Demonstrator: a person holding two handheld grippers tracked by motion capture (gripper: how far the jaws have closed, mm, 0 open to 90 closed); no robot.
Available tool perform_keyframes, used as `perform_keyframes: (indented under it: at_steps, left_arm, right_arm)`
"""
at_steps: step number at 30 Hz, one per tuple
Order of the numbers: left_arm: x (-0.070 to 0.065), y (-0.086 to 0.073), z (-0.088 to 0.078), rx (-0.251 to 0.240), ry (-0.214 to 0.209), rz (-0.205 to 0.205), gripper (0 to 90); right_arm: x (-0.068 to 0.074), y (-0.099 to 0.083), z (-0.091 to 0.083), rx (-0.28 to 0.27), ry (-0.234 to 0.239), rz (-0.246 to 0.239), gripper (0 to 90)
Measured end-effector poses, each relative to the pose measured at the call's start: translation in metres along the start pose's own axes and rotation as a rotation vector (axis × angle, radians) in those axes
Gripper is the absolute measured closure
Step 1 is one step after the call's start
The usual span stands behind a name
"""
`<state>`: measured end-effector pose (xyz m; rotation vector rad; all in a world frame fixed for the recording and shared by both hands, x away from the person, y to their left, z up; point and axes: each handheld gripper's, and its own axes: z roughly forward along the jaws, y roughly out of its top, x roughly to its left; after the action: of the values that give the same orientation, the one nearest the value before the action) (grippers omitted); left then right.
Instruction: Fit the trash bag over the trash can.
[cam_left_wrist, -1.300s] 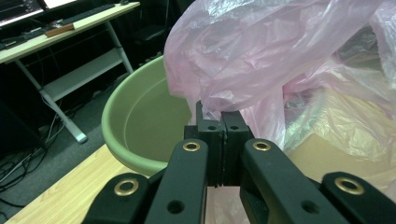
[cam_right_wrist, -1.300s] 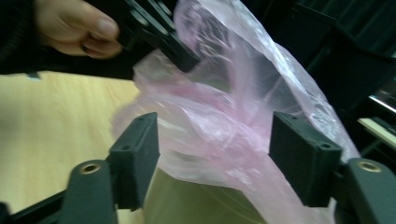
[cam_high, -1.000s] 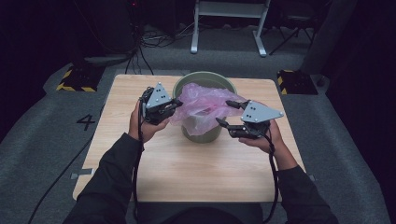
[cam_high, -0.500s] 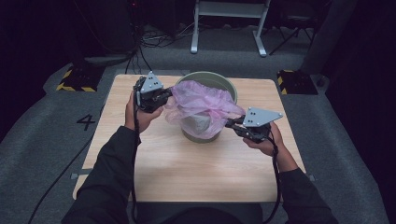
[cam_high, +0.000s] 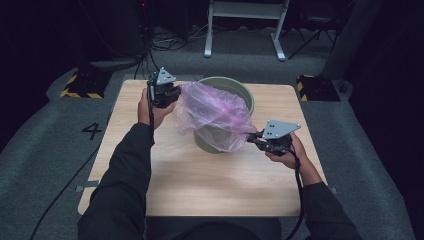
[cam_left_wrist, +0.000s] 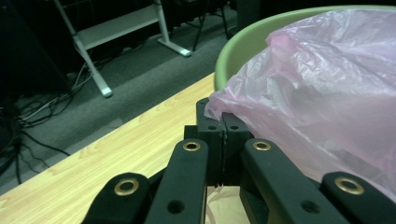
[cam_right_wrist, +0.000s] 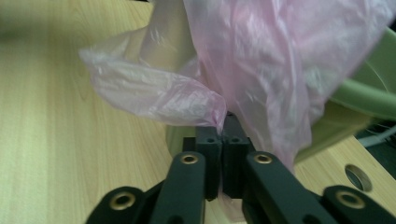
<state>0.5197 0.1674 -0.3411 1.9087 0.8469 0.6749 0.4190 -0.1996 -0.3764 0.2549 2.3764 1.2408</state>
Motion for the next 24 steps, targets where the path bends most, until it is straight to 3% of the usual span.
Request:
perform_keyframes:
  at_steps: [3, 5, 9, 14, 17, 22, 24]
  left_arm:
    - [-0.002, 0.0, 0.001, -0.013, -0.007, -0.003, 89.4]
    - [-0.003, 0.001, 0.0, -0.019, -0.01, 0.004, 89.3]
    - [-0.004, 0.002, -0.002, -0.024, -0.007, 0.006, 89.3]
    - [-0.004, 0.002, -0.003, -0.02, -0.003, 0.01, 89.4]
    - [-0.004, 0.002, -0.003, -0.017, -0.001, 0.011, 89.3]
    - [-0.004, 0.001, -0.003, -0.022, 0.003, 0.005, 89.3]
    - [-0.005, 0.0, -0.003, -0.024, 0.003, 0.005, 89.3]
  right_arm:
    - [0.002, -0.002, -0.004, -0.016, -0.006, 0.003, 59.6]
    - [0.007, 0.001, -0.013, -0.065, 0.029, -0.004, 53.4]
    - [0.016, 0.009, -0.036, -0.169, 0.009, -0.013, 40.2]
    - [0.014, 0.011, -0.06, -0.293, 0.032, 0.031, 30.8]
    - [0.015, 0.01, -0.064, -0.267, -0.015, 0.019, 29.4]
    - [0.018, 0.006, -0.069, -0.254, -0.026, 0.03, 27.0]
    - [0.021, 0.008, -0.069, -0.236, -0.04, 0.009, 27.0]
